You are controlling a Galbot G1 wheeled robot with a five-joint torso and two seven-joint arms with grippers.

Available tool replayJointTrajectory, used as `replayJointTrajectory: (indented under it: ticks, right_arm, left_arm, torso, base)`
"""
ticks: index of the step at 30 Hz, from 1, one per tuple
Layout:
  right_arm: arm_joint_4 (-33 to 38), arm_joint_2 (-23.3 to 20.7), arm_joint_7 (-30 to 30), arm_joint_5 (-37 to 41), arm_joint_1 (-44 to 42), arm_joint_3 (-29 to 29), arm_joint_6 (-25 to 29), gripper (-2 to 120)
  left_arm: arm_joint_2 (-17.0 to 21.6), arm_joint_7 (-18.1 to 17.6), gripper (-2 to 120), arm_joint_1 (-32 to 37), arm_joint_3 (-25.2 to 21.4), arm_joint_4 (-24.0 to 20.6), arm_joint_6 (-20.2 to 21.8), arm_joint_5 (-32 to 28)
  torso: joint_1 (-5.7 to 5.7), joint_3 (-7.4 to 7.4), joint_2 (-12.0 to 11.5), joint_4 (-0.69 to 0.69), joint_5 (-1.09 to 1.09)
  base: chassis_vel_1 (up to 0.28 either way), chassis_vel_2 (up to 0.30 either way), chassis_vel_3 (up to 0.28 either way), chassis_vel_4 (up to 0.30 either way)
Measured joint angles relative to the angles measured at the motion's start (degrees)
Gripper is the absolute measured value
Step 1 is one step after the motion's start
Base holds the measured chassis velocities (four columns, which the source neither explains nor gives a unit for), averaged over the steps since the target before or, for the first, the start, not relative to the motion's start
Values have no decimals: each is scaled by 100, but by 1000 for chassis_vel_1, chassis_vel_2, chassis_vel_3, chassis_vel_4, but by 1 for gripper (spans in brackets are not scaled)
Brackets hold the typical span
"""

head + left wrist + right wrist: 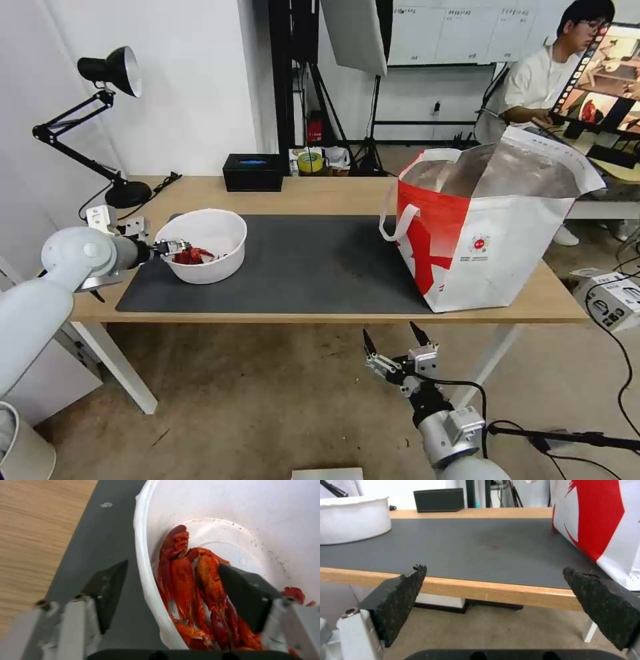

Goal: Pick up the trash from the table and place it into the takeout bag.

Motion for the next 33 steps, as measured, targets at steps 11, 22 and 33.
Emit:
replayJointTrajectory:
  ticks: [11,22,33]
  right_arm:
    - [0,0,0,0,0,0,0,100]
    - [0,0,0,0,0,0,0,100]
    - [0,0,0,0,0,0,0,100]
  left_arm:
    - [27,-10,30,18,3,-52,-5,-2]
    - [70,-18,0,75,18,-149,-13,-10]
    - [127,-35,0,196,-290,-650,-20,-165]
  torso:
    - [0,0,0,0,0]
    - [0,0,0,0,0]
    - [0,0,0,1,-1]
  base:
    - [0,0,0,0]
    - [0,0,0,0]
    - [0,0,0,0]
